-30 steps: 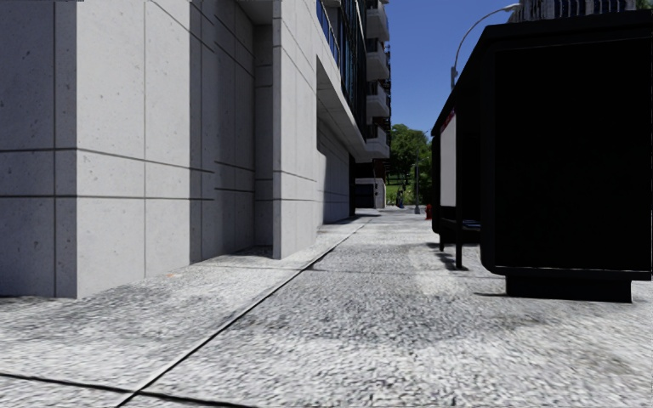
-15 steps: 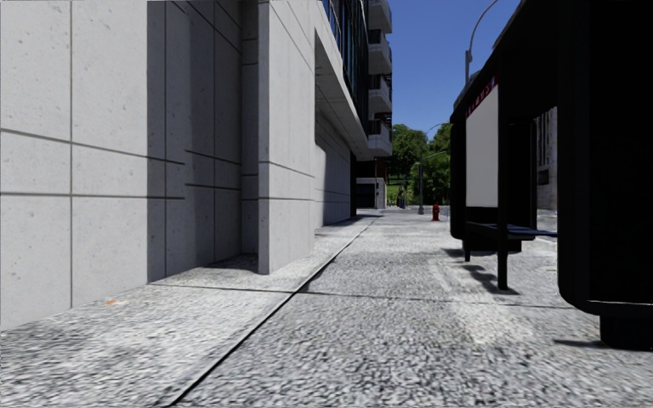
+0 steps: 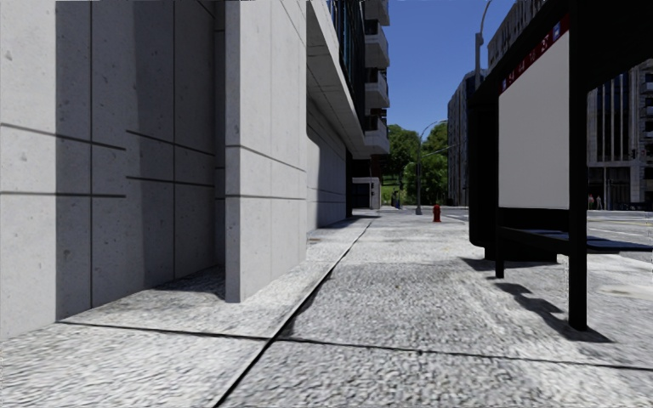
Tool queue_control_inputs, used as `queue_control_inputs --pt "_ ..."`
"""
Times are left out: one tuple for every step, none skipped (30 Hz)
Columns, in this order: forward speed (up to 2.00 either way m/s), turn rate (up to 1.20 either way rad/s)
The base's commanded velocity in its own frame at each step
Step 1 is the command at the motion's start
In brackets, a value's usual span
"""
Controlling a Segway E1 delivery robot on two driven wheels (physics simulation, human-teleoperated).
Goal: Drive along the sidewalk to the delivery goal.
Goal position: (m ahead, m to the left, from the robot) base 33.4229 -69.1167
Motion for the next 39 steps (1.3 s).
queue_control_inputs --pt "2.00 -0.60" --pt "2.00 -0.61" --pt "2.00 -0.62" --pt "2.00 -0.60" --pt "2.00 -0.17" --pt "2.00 -0.17" --pt "2.00 -0.03" --pt "2.00 0.00" --pt "2.00 0.00" --pt "2.00 0.00" --pt "2.00 0.00" --pt "2.00 0.00" --pt "2.00 0.00" --pt "2.00 0.00" --pt "2.00 0.00" --pt "2.00 0.00" --pt "2.00 0.00" --pt "2.00 0.00" --pt "2.00 0.00" --pt "2.00 -0.27" --pt "2.00 -0.51" --pt "2.00 -0.51" --pt "2.00 -0.75" --pt "2.00 -0.79" --pt "2.00 -0.76" --pt "2.00 -0.02" --pt "2.00 0.00" --pt "2.00 0.00" --pt "2.00 0.00" --pt "2.00 0.00" --pt "2.00 0.00" --pt "2.00 0.00" --pt "2.00 0.00" --pt "2.00 0.00" --pt "2.00 0.00" --pt "2.00 0.00" --pt "2.00 0.00" --pt "2.00 0.00" --pt "2.00 0.00"
